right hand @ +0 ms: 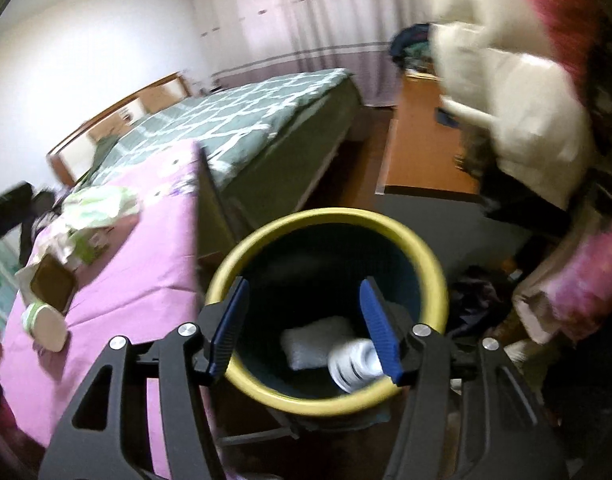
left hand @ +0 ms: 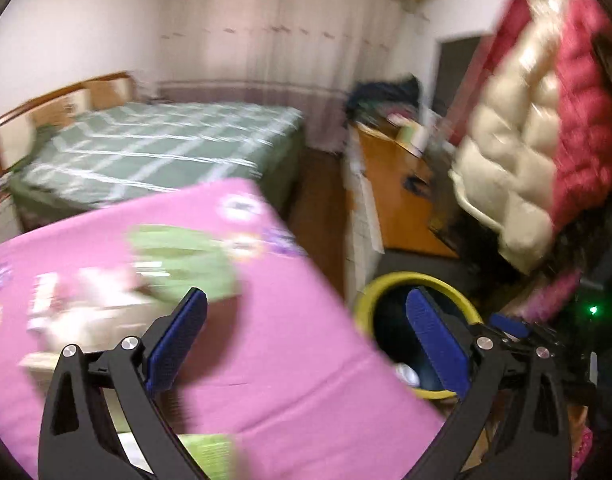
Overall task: Collect trash
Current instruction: 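Move the right gripper back to the table and grasp the green plastic bag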
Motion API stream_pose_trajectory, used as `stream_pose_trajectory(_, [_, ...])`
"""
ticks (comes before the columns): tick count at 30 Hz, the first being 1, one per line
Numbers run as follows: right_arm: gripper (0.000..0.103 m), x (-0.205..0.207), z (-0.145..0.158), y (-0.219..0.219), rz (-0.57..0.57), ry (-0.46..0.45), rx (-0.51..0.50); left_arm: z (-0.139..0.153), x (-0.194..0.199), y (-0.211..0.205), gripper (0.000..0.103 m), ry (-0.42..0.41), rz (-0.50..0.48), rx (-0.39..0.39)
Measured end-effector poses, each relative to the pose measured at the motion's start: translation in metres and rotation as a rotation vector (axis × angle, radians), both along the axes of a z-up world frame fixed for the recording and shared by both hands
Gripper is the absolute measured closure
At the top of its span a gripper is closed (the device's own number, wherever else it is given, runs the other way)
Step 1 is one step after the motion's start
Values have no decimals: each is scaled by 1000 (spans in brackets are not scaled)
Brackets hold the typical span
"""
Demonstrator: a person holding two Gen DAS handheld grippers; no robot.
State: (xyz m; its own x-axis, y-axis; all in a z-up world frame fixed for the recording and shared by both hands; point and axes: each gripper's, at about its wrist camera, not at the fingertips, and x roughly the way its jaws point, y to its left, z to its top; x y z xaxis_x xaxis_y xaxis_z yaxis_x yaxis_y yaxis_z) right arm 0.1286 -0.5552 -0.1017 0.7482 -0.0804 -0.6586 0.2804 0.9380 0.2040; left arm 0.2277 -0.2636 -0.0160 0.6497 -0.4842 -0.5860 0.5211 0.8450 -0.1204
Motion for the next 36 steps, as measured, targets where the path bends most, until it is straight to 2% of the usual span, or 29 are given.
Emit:
stream_pose_trajectory(3, [48,26,9,31,78,-11,-8,7,8,65,5,-36,135,5])
stream_pose_trajectory(6, [48,55,20,65,150,-20,-26,2,17,120,5,-77,270,48])
stream_pose_trajectory(10, [48,96,37,117,252,-37,-56,-17,38,190,5,-62,426,63])
stream_pose_trajectory(13, [48,124,48,158,327,-59,-101,-31,46,228,5,-59,494,54])
stream_pose_trajectory(17, [48,156,52,199,400,-53,-146,-56,59,264,5,-58,575,71])
stream_pose_trajectory(20, [48,177,53,224,430,-38,-181,-77,70,285,5,-21,641,110])
stream_pose_trajectory(23, [48,192,50,237,441,-19,-210,-91,78,304,5,39,691,94])
stream_pose_trajectory(25, [48,200,44,244,449,2,-225,-95,81,309,5,63,698,81])
stream_pose_trajectory(28, [48,211,38,252,448,19,-261,-98,83,310,5,57,700,89])
stream_pose_trajectory(32, [61,220,27,256,428,51,-319,-99,82,309,5,48,691,92])
stream_pose_trajectory(34, [81,223,21,253,422,73,-335,-97,82,307,5,42,688,96])
stream_pose_trajectory(36, [91,222,21,249,412,70,-335,-97,82,305,5,42,685,99])
